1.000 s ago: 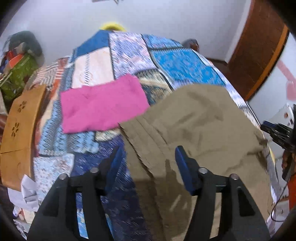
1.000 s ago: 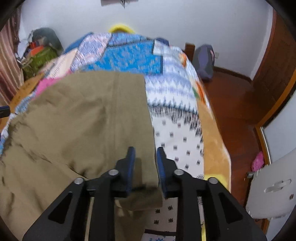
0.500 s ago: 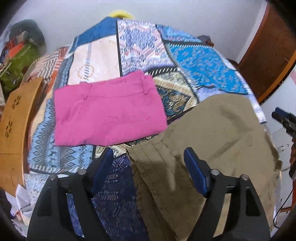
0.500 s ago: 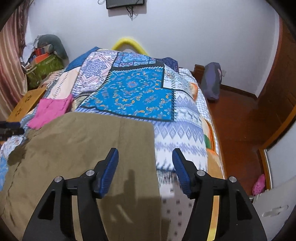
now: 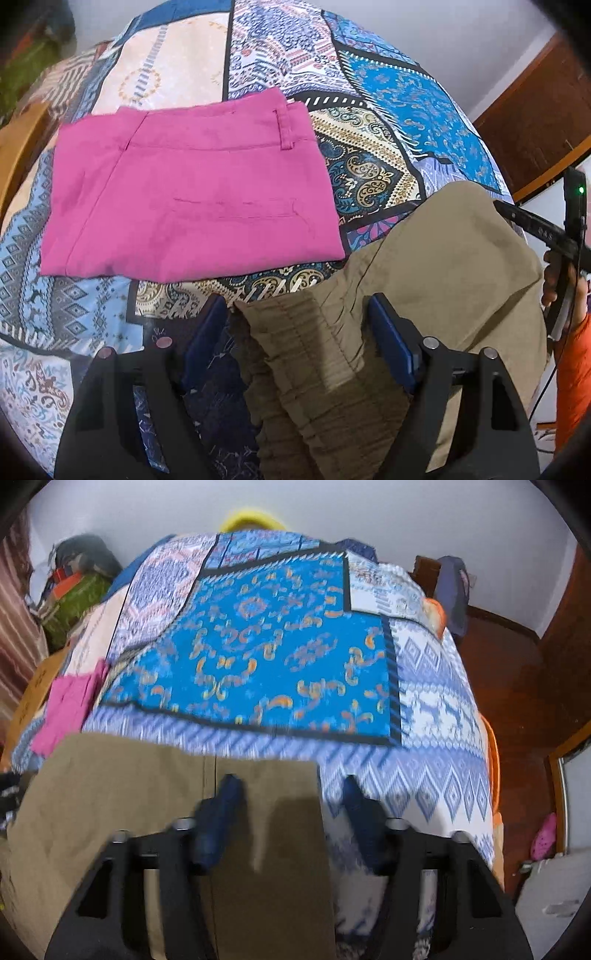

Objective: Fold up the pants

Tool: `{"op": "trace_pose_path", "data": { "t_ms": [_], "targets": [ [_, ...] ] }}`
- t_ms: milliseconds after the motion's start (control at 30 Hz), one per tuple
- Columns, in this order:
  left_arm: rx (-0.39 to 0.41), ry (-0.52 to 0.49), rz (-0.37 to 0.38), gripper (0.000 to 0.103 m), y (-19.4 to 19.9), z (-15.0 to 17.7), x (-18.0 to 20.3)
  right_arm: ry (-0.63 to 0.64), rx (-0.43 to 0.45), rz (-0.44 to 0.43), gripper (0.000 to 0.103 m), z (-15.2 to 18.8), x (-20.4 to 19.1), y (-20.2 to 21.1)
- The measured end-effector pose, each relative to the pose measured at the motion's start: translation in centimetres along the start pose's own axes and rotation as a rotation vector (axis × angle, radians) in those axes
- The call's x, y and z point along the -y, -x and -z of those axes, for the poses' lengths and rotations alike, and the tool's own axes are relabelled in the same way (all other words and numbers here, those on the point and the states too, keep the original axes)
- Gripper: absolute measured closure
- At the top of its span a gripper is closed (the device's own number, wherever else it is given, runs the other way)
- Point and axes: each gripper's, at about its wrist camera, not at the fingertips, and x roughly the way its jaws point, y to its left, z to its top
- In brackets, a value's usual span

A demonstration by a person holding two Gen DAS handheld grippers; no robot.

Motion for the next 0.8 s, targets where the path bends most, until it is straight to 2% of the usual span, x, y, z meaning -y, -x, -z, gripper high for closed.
{"op": "trace_pose_path", "data": {
  "t_ms": [67, 100, 233, 400, 500, 600, 800],
  "targets": [
    [0.004, -0.017, 0.001, 0.033, 0.1, 0.0, 0.4, 0.029, 0.009, 0.021, 0.078, 0.3, -0.6, 0.0],
    [0.013, -0.028, -0.012, 0.035, 0.3, 0.0, 0.6, 0.053, 0.015, 0.045, 0.083, 0.5, -1.0, 0.1],
    [0.053, -0.133, -0.106, 0.044, 1.2, 0.4, 2.1, 0.087, 0.030, 0.081, 0.098, 0.7, -1.3, 0.8],
    [0.101, -0.202, -0.222, 0.050, 2.7, 0.4, 3.6, 0.116, 0.122, 0.172, 0.100, 0.4, -1.9, 2.8],
    [0.135, -0.223, -0.272, 0.051, 3.9, 0.0, 4.3, 0.113, 0.183, 0.197, 0.100, -0.2, -2.1, 5.1],
    [0.175, -0.224, -0.292, 0.052, 5.8, -0.5, 4.7, 0.100, 0.219, 0.206, 0.100, -0.9, -2.2, 6.8],
    [0.270, -0.196, -0.249, 0.052, 10.8, -0.6, 5.9, 0.029, 0.313, 0.181, 0.100, -0.8, -2.5, 12.1]
  ]
}}
